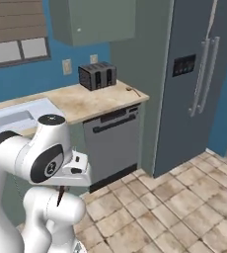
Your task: Take the fork and place it on the left side of the plate. Then take the spoon and place it on the right side of the plate. Make sure they're directly next to the plate.
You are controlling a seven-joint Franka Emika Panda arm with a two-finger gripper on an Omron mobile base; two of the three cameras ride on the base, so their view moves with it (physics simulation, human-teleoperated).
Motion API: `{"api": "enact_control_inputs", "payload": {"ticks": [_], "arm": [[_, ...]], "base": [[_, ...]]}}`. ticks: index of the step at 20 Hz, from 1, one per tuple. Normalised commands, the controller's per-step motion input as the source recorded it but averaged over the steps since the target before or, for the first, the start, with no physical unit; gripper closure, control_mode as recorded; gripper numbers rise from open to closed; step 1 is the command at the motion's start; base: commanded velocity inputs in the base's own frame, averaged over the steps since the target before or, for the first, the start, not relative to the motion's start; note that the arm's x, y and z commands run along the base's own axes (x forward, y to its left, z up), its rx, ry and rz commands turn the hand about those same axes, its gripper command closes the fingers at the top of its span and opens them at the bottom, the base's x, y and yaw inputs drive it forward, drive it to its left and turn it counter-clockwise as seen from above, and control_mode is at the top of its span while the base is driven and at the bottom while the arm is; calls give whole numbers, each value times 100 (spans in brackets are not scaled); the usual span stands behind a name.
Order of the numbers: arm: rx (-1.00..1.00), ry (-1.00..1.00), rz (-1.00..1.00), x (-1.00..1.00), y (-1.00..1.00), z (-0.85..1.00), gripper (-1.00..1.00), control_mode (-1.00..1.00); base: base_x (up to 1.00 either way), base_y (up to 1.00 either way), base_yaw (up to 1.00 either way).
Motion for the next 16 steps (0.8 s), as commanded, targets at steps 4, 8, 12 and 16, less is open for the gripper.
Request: {"api": "enact_control_inputs", "payload": {"ticks": [4, 8, 12, 16], "arm": [[0, 0, 0, 0, 0, 0, 100, 100], [0, 0, 0, 0, 0, 0, 100, 100], [0, 0, 0, 0, 0, 0, 100, 100], [0, 0, 0, 0, 0, 0, 100, 100]], "base": [[-100, 32, -50], [-100, 39, -48], [-100, 36, -47], [-100, 34, -47]]}}
